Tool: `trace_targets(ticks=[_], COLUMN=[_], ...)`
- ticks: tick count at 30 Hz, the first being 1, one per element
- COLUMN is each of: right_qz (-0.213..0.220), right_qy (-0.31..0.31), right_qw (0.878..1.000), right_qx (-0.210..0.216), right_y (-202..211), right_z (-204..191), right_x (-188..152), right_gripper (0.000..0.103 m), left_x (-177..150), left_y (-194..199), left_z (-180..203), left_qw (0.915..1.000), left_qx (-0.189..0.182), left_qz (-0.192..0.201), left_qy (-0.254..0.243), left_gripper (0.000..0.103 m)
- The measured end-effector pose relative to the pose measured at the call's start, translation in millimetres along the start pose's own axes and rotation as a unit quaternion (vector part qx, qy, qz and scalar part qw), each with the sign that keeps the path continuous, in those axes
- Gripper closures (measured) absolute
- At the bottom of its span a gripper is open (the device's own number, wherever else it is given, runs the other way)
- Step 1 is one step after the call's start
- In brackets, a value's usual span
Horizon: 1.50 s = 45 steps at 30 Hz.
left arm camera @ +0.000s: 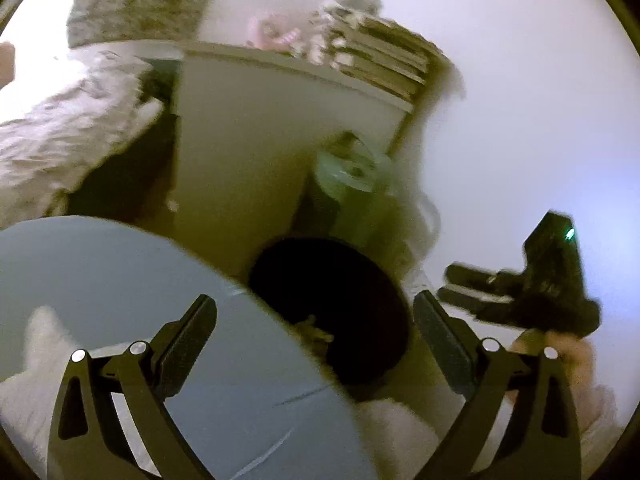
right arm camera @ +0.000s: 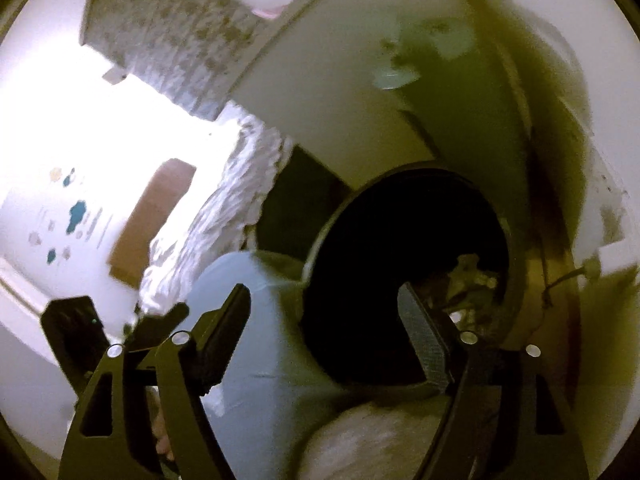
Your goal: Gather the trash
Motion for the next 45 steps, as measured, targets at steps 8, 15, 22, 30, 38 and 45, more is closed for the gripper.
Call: trace_targets(ticks=[8,15,22,30,38,45], right_qz=[-0.037,-0.059,-0.095,-0.046,0.01,0.024], right_qy=[0.099,0.2,0.271,0.31,0.355,0.367], right_qw=[0.994,0.978,0.957,0.949,0.933,0.928], right_qx=[0.02,0.031,0.037,0.034,0.052,0.058], right_y=[-27,-75,-106,-87,-40,-6], right_z=[-122,-220,-269,-265,-267,-268], right_x=[-57,-151,-242,-280,-298,-303], right_gripper=[0.018,0.015,0.013,0.011,0.006,0.005], left_x=[-59,-125,-158,-165,-165,-163], left_y=[114,217,287,306,301,304], left_z=[-59,-109,-118,-107,-91,-73], left_qw=[0.9834,0.9226,0.863,0.8467,0.8515,0.8524], left_qx=[0.171,0.36,0.474,0.498,0.494,0.496], left_qz=[0.029,0.031,0.021,0.017,0.007,0.011], left_qy=[0.054,0.135,0.175,0.186,0.177,0.165], left_gripper=[0.005,0.005,0.005,0.005,0.005,0.005])
Point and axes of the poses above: each gripper's, at about its wrist camera, not at the fingertips, and y roughly against the way its jaws point, z to its right, x to its top, the point moved 2 cm from there along -y, roughly the way its jaws point, and after that the axes turned 14 degrees about -y, right-handed, at the moved point
